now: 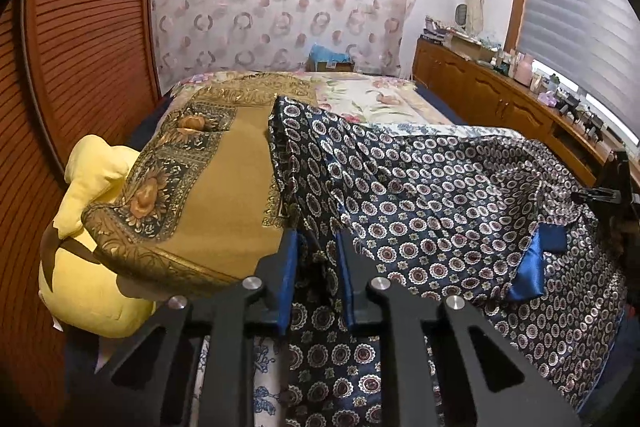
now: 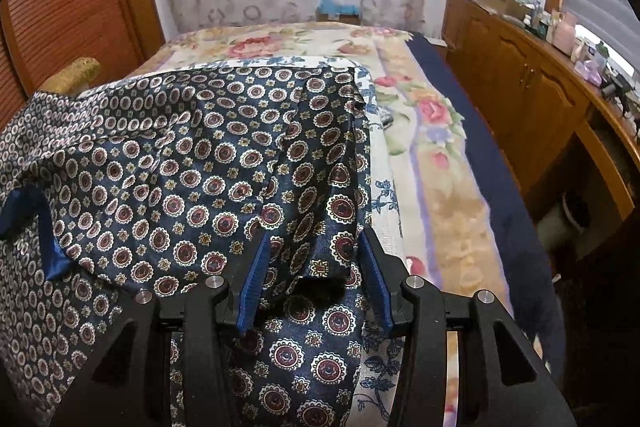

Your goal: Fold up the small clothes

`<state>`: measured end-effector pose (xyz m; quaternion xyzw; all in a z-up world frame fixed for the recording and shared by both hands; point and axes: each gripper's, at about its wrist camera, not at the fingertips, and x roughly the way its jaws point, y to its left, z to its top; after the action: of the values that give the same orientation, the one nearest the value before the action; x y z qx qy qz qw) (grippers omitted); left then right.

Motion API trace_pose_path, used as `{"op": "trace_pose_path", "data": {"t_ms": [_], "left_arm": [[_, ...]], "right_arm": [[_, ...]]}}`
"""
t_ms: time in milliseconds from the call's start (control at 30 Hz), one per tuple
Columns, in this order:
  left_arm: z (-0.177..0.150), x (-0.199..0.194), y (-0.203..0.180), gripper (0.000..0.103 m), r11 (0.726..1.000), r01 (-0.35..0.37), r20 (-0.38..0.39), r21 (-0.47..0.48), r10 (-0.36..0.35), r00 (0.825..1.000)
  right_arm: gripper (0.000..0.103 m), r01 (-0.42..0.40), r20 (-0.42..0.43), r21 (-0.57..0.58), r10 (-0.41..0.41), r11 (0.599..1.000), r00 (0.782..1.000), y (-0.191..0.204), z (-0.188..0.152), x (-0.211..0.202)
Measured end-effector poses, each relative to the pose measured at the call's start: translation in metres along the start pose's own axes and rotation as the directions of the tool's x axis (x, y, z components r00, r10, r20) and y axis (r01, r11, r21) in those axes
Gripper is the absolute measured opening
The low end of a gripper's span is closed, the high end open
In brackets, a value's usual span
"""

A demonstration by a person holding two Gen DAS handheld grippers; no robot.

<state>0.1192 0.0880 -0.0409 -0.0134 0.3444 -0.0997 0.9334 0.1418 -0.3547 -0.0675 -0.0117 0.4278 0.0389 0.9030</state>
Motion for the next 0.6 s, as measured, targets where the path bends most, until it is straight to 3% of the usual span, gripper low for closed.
{"op": "trace_pose_path", "data": {"t_ms": [67,167,367,433,467,600], "left_arm": [[0.000,0.003,-0.001,0.014,1.000,-0.013,-0.010,0.009,0.013,1.000],[-0.002,0.004,-0.002,0.003,1.000,-0.026,-0.014,0.015,0.026,1.000],[0.000,-0.006,-0.005,0.000,1.000,-0.015,0.015,0.011,0.015,1.000],[0.002,-0.012,-0.006,0.000,1.000,-0.007,0.038,0.009,0.006,0.999],[0.004,-0.015,-0.007,0.000,1.000,-0.004,0.048,0.008,0.004,0.999],[0.011,-0.031,-0.011,0.000,1.000,0.012,0.095,0.005,-0.012,0.995]], "right_arm": [[0.046,0.000,0.000,0.000,0.000,1.000,1.000,0.000,0.000,0.000],[0.046,0.001,0.000,-0.001,-0.001,1.000,1.000,0.000,0.000,0.000],[0.044,0.002,0.000,0.002,-0.002,1.000,1.000,-0.001,0.001,-0.001],[0.026,-0.009,0.006,-0.018,0.009,1.000,1.000,0.001,0.002,-0.004],[0.012,-0.028,0.008,-0.028,0.028,0.999,1.000,0.003,0.003,-0.006],[0.004,-0.040,0.063,-0.043,0.042,0.998,0.997,0.005,0.010,-0.021]]}}
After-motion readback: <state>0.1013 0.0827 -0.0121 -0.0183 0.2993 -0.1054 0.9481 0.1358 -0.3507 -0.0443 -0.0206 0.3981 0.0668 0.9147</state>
